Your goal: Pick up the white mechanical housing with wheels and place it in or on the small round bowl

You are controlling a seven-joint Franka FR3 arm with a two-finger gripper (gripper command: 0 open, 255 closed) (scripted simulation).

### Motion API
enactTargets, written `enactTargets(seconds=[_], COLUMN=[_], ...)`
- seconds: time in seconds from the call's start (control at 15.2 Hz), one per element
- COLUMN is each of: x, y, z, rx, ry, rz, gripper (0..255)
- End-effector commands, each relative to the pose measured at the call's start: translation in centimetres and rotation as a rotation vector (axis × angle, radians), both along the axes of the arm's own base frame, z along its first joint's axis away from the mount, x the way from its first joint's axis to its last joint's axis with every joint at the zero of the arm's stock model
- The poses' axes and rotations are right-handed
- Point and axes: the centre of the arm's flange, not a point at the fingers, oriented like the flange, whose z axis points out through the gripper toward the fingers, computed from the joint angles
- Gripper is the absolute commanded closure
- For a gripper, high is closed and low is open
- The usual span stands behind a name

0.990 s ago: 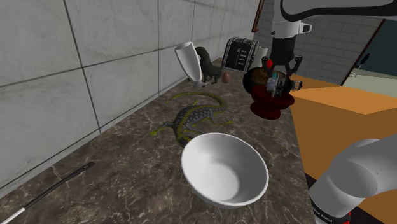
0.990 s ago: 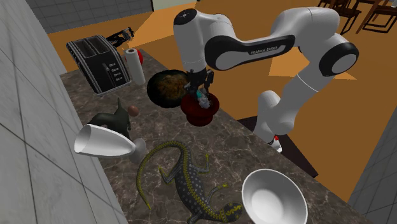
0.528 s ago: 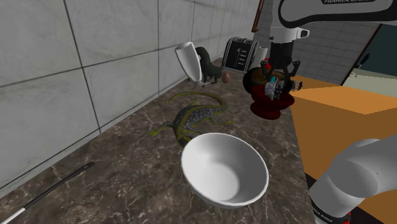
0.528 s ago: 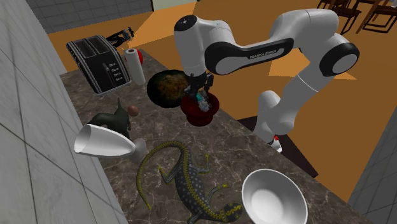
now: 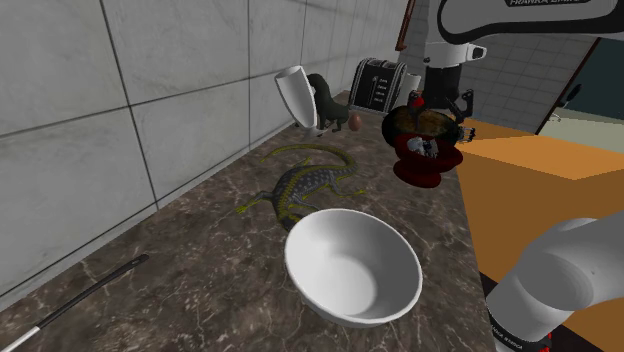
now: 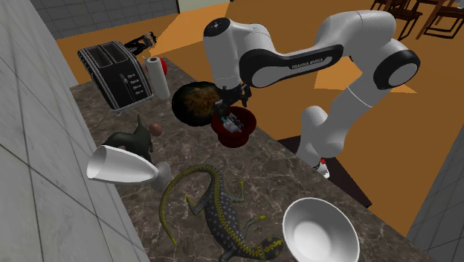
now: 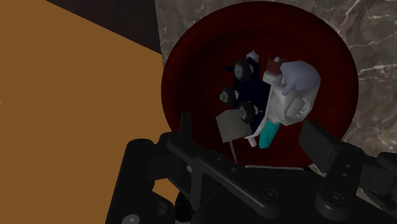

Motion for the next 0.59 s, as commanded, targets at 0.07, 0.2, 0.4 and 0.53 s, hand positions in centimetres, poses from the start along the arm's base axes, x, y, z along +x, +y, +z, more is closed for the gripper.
enactTargets(seconds=[0.07, 0.2, 0.4, 0.53], x=[0.5, 1.0, 1.0, 1.0], y=[0.4, 0.8, 0.8, 0.8], z=[2.6, 4.8, 4.8, 4.8], rx=[0.0, 0.0, 0.0, 0.0], ry=[0.0, 0.0, 0.0, 0.0], rz=[0.0, 0.0, 0.0, 0.0], gripper=[0, 0, 0, 0])
